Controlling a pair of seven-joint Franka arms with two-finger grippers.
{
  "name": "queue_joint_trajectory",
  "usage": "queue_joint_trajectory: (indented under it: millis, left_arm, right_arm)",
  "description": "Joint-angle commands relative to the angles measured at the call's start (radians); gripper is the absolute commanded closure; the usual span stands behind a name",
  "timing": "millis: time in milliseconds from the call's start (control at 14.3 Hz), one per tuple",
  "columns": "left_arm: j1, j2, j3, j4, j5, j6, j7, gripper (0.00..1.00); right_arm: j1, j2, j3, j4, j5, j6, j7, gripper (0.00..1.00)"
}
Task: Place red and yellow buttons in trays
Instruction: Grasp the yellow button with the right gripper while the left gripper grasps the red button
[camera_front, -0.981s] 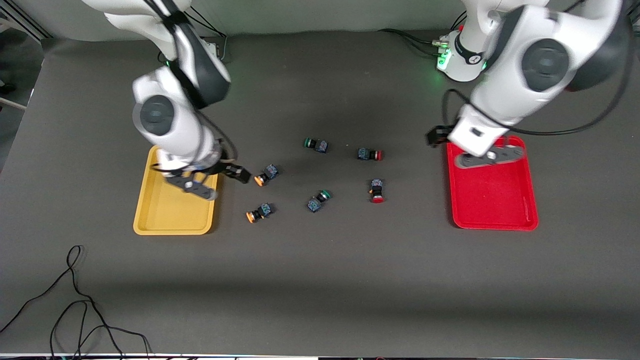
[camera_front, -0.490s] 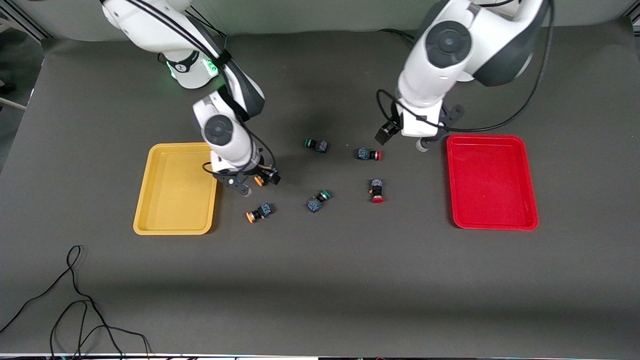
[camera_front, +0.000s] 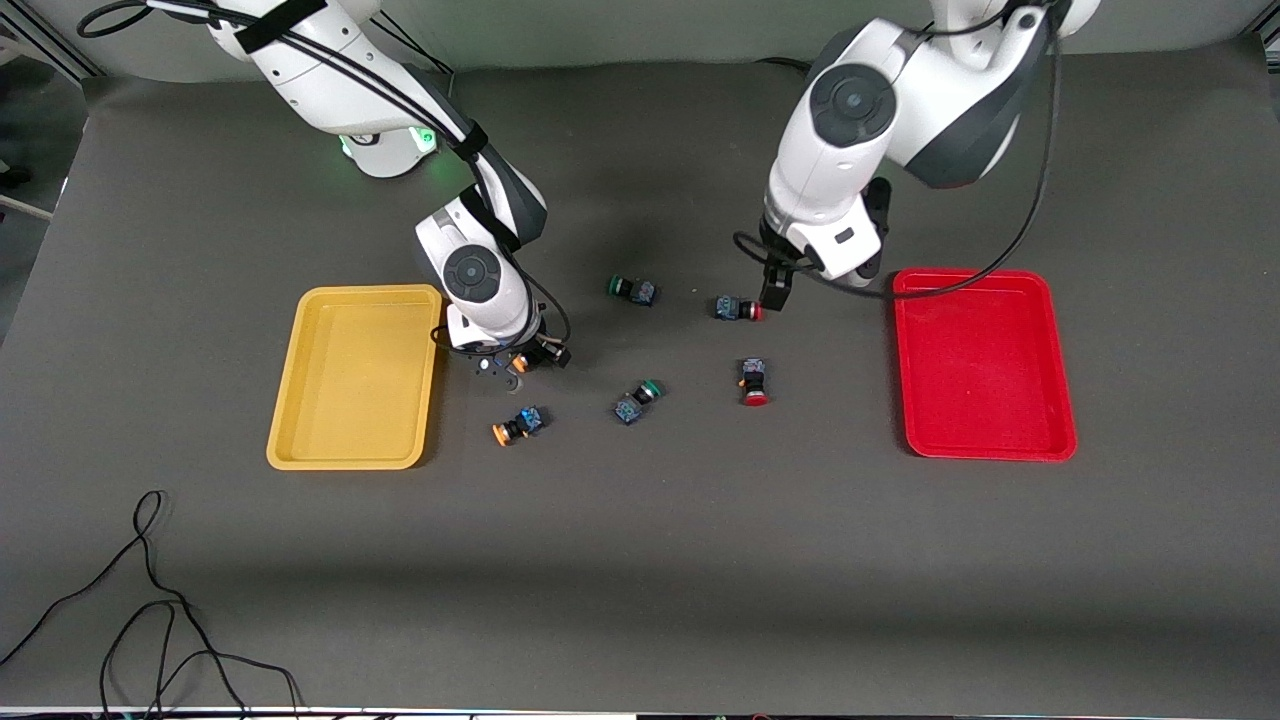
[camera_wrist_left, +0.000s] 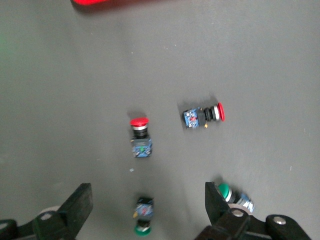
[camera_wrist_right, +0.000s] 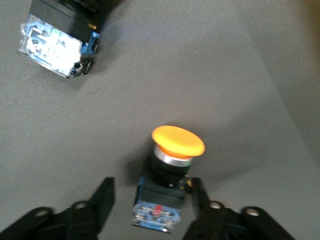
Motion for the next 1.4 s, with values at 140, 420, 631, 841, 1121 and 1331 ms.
queue_joint_trajectory:
  millis: [140,420,631,841,1121,1331]
  left_arm:
    - [-0.072,0.157,0.005,-0.11,0.09,0.228,-0.164,0.0]
    - [-0.084,0.277,0.003,-0.104,0.178,0.336,-0.253,0.0]
    - [-0.102,0.329,0.005,-0.104,0.179,0.371,-0.259,0.0]
    - [-0.124,0.358,0.005,-0.106,0.179,0.369,-0.3,0.0]
    - [-0.145,0.371,0.005,-0.106,0.179,0.371,-0.33,0.02]
    - [-0.145,0.378,0.005,-0.106,0.179,0.38,-0.328,0.46]
  right_arm:
    - [-0.006,-0.016,-0.004,0.011,-0.032,-0.052,0.016,0.86]
    - [-0.073,-0.157,-0.011,0.032,-0.024,-0.248,-0.086,0.87]
    - [-0.199,-0.297,-0.016,0.012,0.008,-0.377,-0.285,0.87]
    - [-0.25,-0.369,-0.054,-0.112,0.014,-0.338,-0.411,0.86]
    - [-0.25,-0.372,-0.175,-0.279,0.014,-0.151,-0.607,0.83]
    - [-0.252,-0.329,-0.192,-0.325,0.014,-0.072,-0.629,0.81]
